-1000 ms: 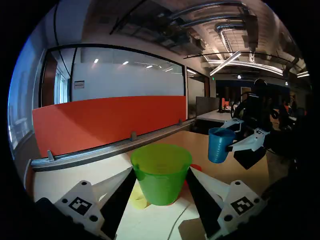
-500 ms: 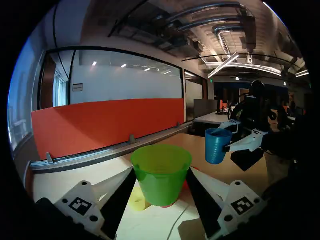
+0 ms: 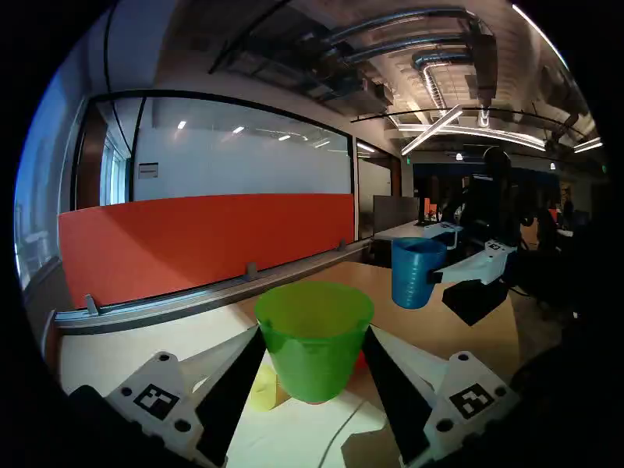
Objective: Pour water
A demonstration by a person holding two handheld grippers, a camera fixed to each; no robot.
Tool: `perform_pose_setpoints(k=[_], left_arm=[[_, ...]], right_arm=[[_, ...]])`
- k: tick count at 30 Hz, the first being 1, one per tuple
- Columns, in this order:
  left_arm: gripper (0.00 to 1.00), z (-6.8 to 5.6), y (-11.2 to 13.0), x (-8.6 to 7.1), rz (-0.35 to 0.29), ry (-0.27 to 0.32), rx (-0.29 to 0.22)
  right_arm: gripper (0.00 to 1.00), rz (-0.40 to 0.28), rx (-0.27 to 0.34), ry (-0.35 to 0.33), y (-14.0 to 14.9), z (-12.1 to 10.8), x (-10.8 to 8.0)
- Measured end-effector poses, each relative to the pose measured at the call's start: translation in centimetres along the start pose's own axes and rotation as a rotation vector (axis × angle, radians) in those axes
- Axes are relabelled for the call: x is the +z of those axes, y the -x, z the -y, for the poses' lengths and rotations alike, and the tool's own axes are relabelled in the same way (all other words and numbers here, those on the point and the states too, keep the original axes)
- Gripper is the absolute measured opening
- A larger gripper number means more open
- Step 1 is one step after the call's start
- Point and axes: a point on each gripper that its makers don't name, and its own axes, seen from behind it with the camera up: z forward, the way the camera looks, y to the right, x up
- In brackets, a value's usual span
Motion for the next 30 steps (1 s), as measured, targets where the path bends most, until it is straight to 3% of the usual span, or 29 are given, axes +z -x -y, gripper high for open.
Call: perform_pose_setpoints(k=[14,30], left_arm=[[0.84,-1.4,0.6,-0.1,-0.004,0.022,-0.006],[0.83,-3.1,0.3,0.1,-0.026,0.047,0.002]], right_arm=[[0.89,0.002,-0.115,-0.004,-2.5,-0.8,0.6],[0.89,0.024,-0.286,-0.002,-4.9,-1.9,2.2]])
